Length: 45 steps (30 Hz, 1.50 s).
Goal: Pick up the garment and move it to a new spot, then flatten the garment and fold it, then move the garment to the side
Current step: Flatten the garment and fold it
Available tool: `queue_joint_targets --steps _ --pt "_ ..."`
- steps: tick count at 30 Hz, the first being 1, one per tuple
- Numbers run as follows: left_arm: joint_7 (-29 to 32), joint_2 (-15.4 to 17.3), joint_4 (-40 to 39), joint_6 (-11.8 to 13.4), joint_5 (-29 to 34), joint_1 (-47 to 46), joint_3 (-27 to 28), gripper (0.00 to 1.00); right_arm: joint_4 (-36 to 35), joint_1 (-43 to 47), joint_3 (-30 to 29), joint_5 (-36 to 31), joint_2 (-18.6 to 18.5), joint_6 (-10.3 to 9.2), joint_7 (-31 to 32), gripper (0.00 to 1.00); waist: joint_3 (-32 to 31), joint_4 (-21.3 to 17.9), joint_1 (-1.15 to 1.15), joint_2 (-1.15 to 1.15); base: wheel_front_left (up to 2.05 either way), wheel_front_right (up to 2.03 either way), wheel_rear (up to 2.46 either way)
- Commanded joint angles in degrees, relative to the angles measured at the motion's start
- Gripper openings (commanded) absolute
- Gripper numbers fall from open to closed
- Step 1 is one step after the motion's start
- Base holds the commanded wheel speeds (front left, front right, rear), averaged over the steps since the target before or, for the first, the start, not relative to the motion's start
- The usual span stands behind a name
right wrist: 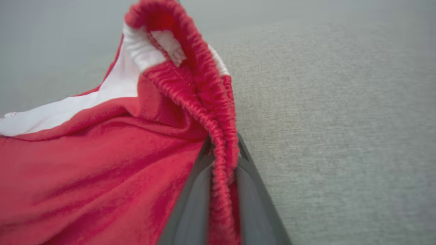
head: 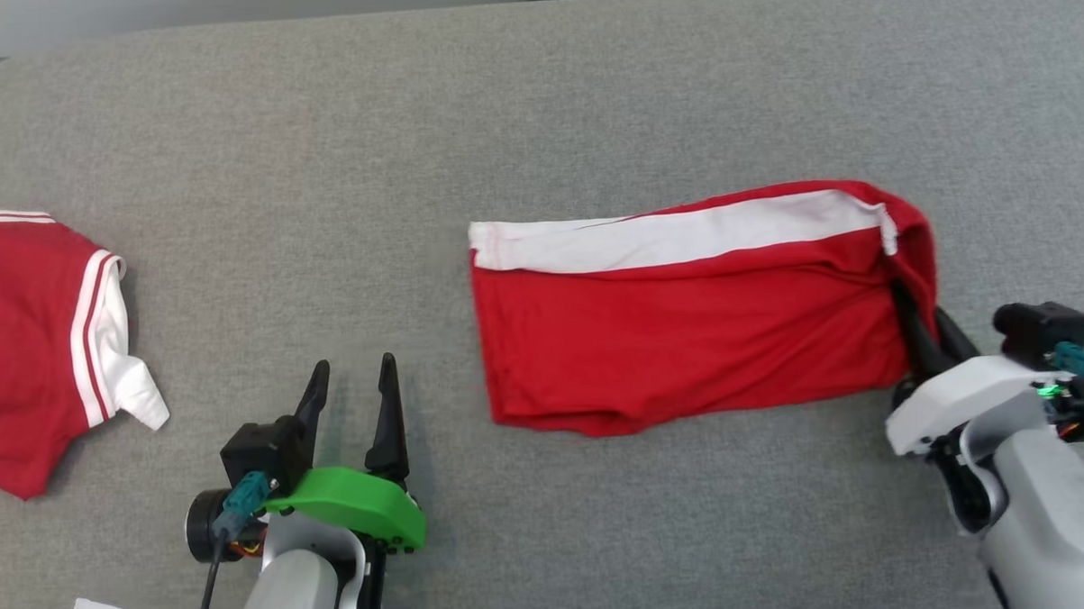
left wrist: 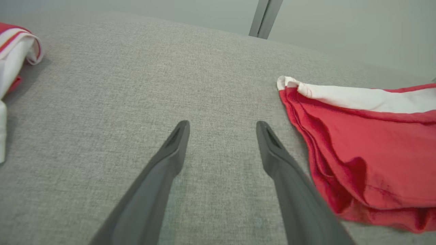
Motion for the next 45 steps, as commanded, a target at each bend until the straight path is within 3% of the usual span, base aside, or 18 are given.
queue_joint_targets --steps 1,5,8,19,23,24,25,26,27,34,39,45 --pt "-0.17 0.18 0.22 -0.23 -0.41 0.31 -0.17 1.00 -0.13 -0.55 -1.27 -1.14 -1.30 -0.12 0.00 0.00 -0.91 -0.93 0.00 0.00 0.00 0.00 0.00" --pt "-0.17 0.19 0.59 -0.15 -0.81 1.03 -1.17 1.00 1.38 -1.96 -2.56 -3.03 -2.50 -0.10 0.01 0.00 -1.91 -1.80 0.00 0.00 0.00 0.00 0.00" --pt "-0.17 0.19 1.00 0.22 -1.02 1.87 -1.66 1.00 0.80 -3.23 -0.38 -1.89 -1.18 -0.10 1.31 0.00 -2.78 -2.36 0.00 0.00 0.00 0.00 0.00" --pt "-0.17 0.20 1.68 0.53 -1.70 2.45 -3.84 1.00 -10.18 -3.61 17.10 6.96 4.39 -0.09 10.76 0.00 -4.04 -0.75 0.00 0.00 0.00 0.00 0.00" --pt "-0.17 0.20 1.95 0.63 -1.81 2.59 -4.26 1.00 -11.07 -4.92 21.99 7.83 5.73 -0.09 12.08 0.00 -3.93 0.38 0.00 0.00 0.00 0.00 0.00" --pt "-0.17 0.19 2.04 0.62 -1.81 2.57 -4.28 1.00 -10.75 -5.10 22.62 8.15 6.04 -0.09 11.86 0.16 -3.88 0.60 0.00 0.00 0.00 0.00 0.00" --pt "-0.17 0.19 2.17 0.64 -1.78 2.51 -4.33 1.00 -10.23 -5.37 23.58 8.47 6.32 -0.09 11.52 0.42 -3.84 0.82 0.00 0.00 0.00 0.00 0.00" --pt "-0.17 0.19 2.22 0.65 -1.79 2.46 -4.38 1.00 -9.85 -5.61 24.41 8.62 6.48 -0.09 11.23 0.96 -3.83 1.00 0.00 0.00 0.00 0.00 0.00" --pt "-0.17 0.19 2.24 0.69 -1.77 2.40 -4.45 1.00 -9.41 -5.97 25.45 8.86 6.67 -0.09 10.66 1.00 -3.81 1.18 0.00 0.00 0.00 0.00 0.00" --pt "-0.17 0.19 0.38 1.00 1.07 2.37 -3.23 1.00 -6.19 -7.09 26.23 7.35 6.84 -0.09 2.92 1.00 -4.33 0.64 0.00 0.00 0.00 0.00 0.00" --pt "-0.16 0.19 -2.37 0.85 4.67 3.62 -1.16 1.00 -3.24 -4.89 18.03 -1.05 6.05 -0.09 0.00 1.00 -5.39 -1.18 0.00 0.00 0.00 0.00 0.00" --pt "-0.11 0.20 -5.55 0.51 8.60 5.58 0.89 1.00 -8.51 1.54 5.36 -11.31 6.19 -0.09 -0.07 1.00 -6.93 -3.15 0.00 0.00 0.00 0.00 0.00"
